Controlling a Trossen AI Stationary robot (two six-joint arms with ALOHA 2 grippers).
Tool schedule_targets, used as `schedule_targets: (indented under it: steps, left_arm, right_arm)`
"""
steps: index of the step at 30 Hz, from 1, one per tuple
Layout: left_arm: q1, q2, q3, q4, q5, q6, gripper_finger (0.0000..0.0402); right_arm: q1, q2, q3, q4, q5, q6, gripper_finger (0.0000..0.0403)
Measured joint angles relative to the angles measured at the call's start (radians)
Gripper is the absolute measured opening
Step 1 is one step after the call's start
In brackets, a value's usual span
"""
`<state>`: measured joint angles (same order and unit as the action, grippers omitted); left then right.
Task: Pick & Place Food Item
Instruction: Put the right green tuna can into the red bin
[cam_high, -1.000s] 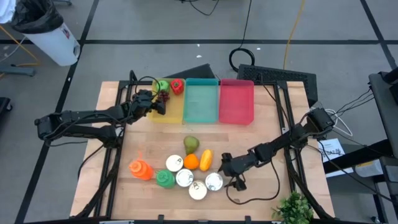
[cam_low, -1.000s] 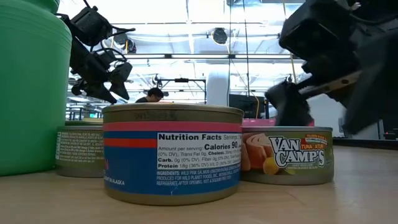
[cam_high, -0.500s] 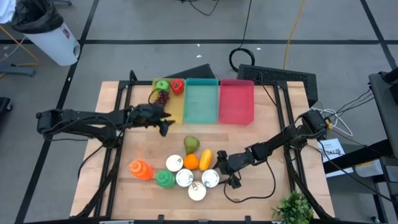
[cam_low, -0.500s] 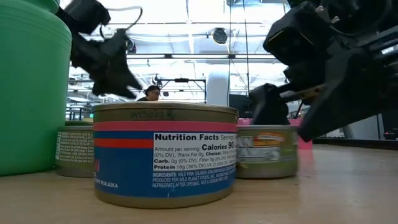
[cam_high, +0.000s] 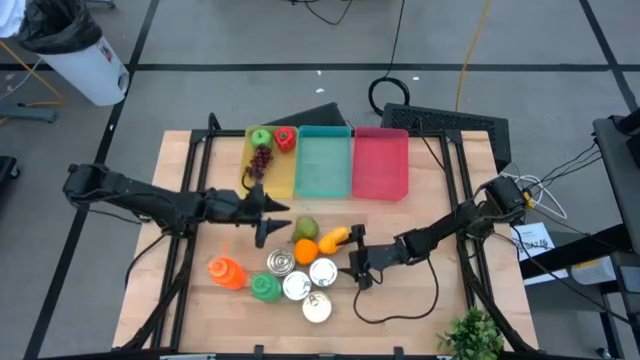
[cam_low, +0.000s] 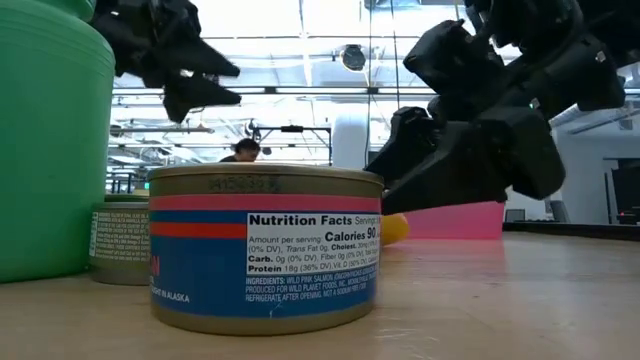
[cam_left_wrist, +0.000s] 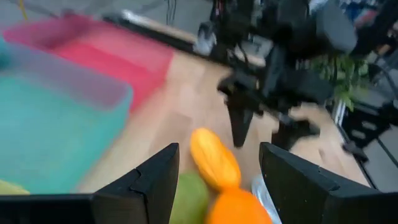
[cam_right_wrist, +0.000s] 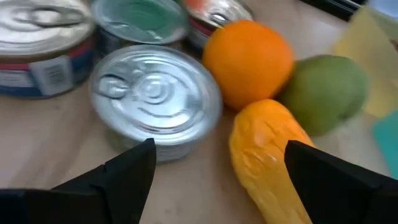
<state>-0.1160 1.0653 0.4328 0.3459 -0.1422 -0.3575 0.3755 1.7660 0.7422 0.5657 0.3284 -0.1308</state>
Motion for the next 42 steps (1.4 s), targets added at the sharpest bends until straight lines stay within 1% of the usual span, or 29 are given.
schedule_targets:
  steps: [3,7,12,14,20,22,24,27,29,31,34,36,40,42]
  left_arm:
    - [-0.060,0.068,0.014,0.017,-0.008,-0.023,0.0227]
    - [-0.117,0.186,0.068,0.016,-0.008,-0.003,0.0227]
    - [-0.126,0.308,0.146,0.023,-0.008,0.022,0.0227]
    - [-0.124,0.345,0.170,0.016,-0.003,0.010,0.0227]
    - [-0.125,0.455,0.241,0.021,0.172,-0.018,0.0227]
    - [-0.128,0.483,0.255,0.015,0.201,-0.033,0.0227]
    - [-0.129,0.510,0.271,0.022,0.220,-0.041,0.0227]
    - [-0.129,0.536,0.280,0.017,0.222,-0.035,0.0227]
    - [-0.123,0.545,0.282,0.018,0.214,-0.033,0.0227]
    - [-0.116,0.545,0.282,0.017,0.194,-0.034,0.0227]
    - [-0.107,0.545,0.282,0.019,0.162,-0.037,0.0227]
    - [-0.106,0.545,0.282,0.019,0.156,-0.037,0.0227]
    - [-0.106,0.545,0.282,0.016,0.139,-0.033,0.0227]
    - [-0.106,0.545,0.282,0.017,0.137,-0.033,0.0227]
  right_arm:
    - [0.011,0.000,0.000,0.057,-0.064,-0.014,0.0336]
    - [0.013,0.000,0.001,0.123,-0.133,-0.011,0.0336]
    - [0.016,0.000,0.001,0.042,-0.199,-0.021,0.0329]
    - [0.026,0.000,0.001,0.019,-0.202,-0.051,0.0321]
    - [0.032,0.000,0.001,0.073,-0.204,-0.190,0.0285]
    - [0.023,0.000,0.001,0.090,-0.227,-0.225,0.0273]
    - [0.005,0.013,0.001,0.116,-0.256,-0.234,0.0261]
    - [-0.026,0.064,0.000,0.200,-0.242,-0.221,0.0247]
    - [-0.044,0.099,0.003,0.273,-0.243,-0.172,0.0238]
    - [-0.056,0.135,0.018,0.306,-0.273,-0.120,0.0227]
    - [-0.058,0.154,0.030,0.280,-0.285,-0.075,0.0201]
    - [-0.058,0.153,0.036,0.250,-0.280,-0.063,0.0176]
    - [-0.058,0.100,0.035,0.116,-0.274,-0.066,0.0110]
    - [-0.057,0.059,0.036,0.018,-0.245,-0.073,0.0074]
